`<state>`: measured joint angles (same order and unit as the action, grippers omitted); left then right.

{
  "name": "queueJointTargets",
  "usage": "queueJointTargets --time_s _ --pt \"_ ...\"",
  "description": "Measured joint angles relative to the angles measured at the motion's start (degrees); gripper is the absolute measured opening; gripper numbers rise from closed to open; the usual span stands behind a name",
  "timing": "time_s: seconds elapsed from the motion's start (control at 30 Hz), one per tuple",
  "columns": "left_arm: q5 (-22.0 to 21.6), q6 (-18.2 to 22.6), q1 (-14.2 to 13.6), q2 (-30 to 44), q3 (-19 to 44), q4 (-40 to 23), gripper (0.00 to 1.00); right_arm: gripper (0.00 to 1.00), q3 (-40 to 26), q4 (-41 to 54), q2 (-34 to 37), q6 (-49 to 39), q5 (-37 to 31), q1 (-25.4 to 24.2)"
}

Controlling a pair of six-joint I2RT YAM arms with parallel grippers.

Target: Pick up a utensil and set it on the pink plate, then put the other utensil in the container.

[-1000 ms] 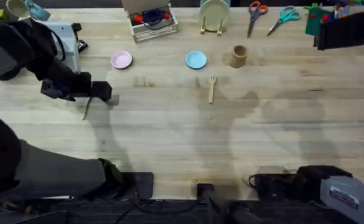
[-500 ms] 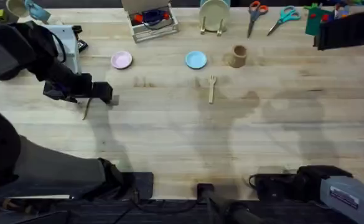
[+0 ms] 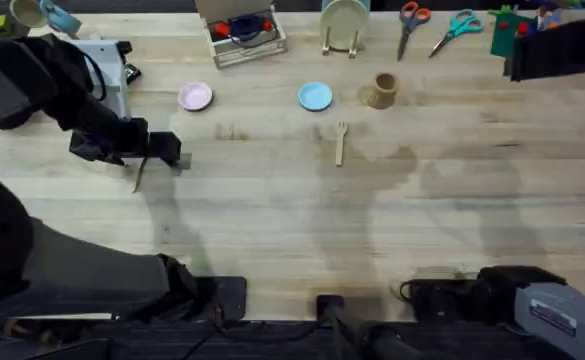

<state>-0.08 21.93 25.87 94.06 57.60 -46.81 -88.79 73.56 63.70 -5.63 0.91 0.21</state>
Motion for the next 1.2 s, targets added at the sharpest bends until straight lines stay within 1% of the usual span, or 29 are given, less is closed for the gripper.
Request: queueJointTargets --time_s 0.5,0.53,0.57,0.63,0.67,0.7,0.73,0.77,0.83,0.87,0.93,0.97,1.0,1.2 --pt "0.1 0.2 0.0 0.0 0.0 0.0 0.993 0.994 0.0 0.0 0.0 0.0 0.0 0.0" --pt "0.3 0.2 0.0 0.0 0.0 -0.1 0.961 0.993 0.0 0.0 0.0 0.0 0.0 0.0" --pt "0.6 0.2 0.0 0.0 0.0 -0.2 0.9 0.993 0.0 0.0 0.0 0.0 0.0 0.0" --pt "1.9 0.3 -0.2 0.3 0.0 -0.5 0.734 0.993 0.0 0.0 0.0 0.0 0.0 0.0" --pt "2.2 0.2 -0.4 0.4 0.0 -0.6 0.667 0.993 0.0 0.0 0.0 0.0 0.0 0.0" --pt "2.4 0.3 -0.5 0.4 0.0 -0.6 0.567 0.993 0.0 0.0 0.0 0.0 0.0 0.0" --pt "2.5 0.4 -0.5 0.4 0.0 -0.6 0.494 0.993 0.0 0.0 0.0 0.0 0.0 0.0" --pt "2.6 0.4 -0.5 0.4 0.0 -0.6 0.449 0.993 0.0 0.0 0.0 0.0 0.0 0.0" --pt "2.7 0.4 -0.5 0.4 0.0 -0.5 0.322 0.994 0.0 0.0 0.0 0.0 0.0 0.0" --pt "2.7 0.4 -0.5 0.4 0.0 -0.5 0.287 0.994 0.0 0.0 0.0 0.0 0.0 0.0" --pt "2.7 0.4 -0.5 0.4 0.0 -0.5 0.106 0.994 0.0 0.0 0.0 0.0 0.0 0.0" --pt "2.7 0.4 -0.5 0.4 0.1 -0.5 0.07 0.994 0.0 0.0 0.0 0.0 0.0 0.0" --pt "2.7 0.4 -0.5 0.4 0.2 -0.6 0.055 0.993 0.0 0.0 0.0 0.0 0.0 0.0" --pt "2.7 0.4 -0.5 0.4 0.2 -0.6 0.053 0.994 0.0 0.0 0.0 0.0 0.0 0.0"
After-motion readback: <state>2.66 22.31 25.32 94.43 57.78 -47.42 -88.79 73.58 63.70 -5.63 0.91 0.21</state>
